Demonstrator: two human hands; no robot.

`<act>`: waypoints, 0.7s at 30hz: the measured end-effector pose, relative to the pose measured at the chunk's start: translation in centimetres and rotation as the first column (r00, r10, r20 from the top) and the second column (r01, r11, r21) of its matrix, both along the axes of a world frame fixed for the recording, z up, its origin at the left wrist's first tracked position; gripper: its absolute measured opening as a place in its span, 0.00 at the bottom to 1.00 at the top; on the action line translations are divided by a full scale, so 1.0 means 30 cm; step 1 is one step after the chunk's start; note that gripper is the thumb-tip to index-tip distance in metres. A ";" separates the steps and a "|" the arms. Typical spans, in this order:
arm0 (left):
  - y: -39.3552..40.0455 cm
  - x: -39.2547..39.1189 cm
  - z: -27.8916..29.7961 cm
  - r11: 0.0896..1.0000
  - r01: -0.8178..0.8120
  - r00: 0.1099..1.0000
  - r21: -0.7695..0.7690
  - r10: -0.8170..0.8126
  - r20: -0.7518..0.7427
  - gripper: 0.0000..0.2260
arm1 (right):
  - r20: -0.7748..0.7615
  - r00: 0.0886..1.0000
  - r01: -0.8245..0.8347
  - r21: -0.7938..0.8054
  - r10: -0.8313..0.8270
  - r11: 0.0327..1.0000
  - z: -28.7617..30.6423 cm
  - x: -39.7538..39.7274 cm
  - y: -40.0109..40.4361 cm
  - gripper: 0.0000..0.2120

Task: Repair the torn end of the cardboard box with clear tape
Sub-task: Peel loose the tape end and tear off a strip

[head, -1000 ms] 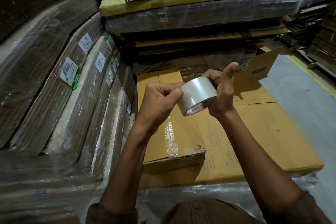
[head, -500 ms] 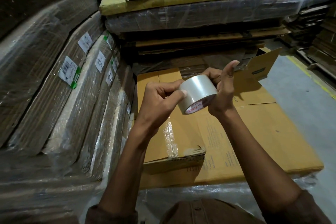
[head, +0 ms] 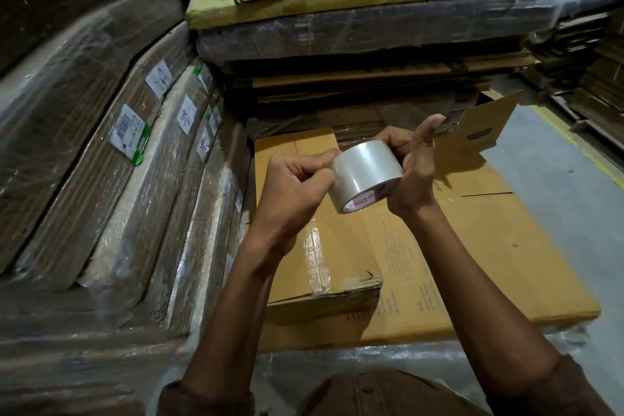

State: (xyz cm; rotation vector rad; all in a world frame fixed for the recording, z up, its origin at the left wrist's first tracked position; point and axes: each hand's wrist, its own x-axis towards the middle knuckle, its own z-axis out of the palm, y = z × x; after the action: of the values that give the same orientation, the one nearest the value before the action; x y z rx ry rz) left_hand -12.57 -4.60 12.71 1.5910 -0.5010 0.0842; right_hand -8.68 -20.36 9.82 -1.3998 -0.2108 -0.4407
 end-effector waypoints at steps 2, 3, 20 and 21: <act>0.007 0.002 -0.004 1.000 0.016 1.000 -0.026 -0.016 -0.010 0.12 | 0.006 1.000 0.001 0.004 -0.001 1.000 0.000 0.000 -0.001 0.51; 0.012 0.002 -0.005 0.998 0.031 0.999 -0.046 -0.032 -0.020 0.10 | 0.003 1.000 0.001 0.010 -0.001 1.000 0.001 0.000 -0.002 0.51; 0.016 -0.009 -0.012 0.998 0.033 0.998 -0.048 -0.036 -0.046 0.12 | -0.001 1.000 0.024 0.006 -0.024 1.000 0.003 -0.010 -0.008 0.48; 0.018 -0.014 -0.007 0.996 0.065 0.996 -0.058 -0.068 -0.054 0.11 | -0.009 1.000 0.022 0.025 -0.021 0.999 0.006 -0.010 -0.009 0.46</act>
State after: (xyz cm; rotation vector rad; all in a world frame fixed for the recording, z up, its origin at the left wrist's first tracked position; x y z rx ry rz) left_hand -12.98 -4.07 12.51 1.5162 -0.5033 0.0038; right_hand -8.99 -20.64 9.99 -1.3804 -0.1831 -0.4536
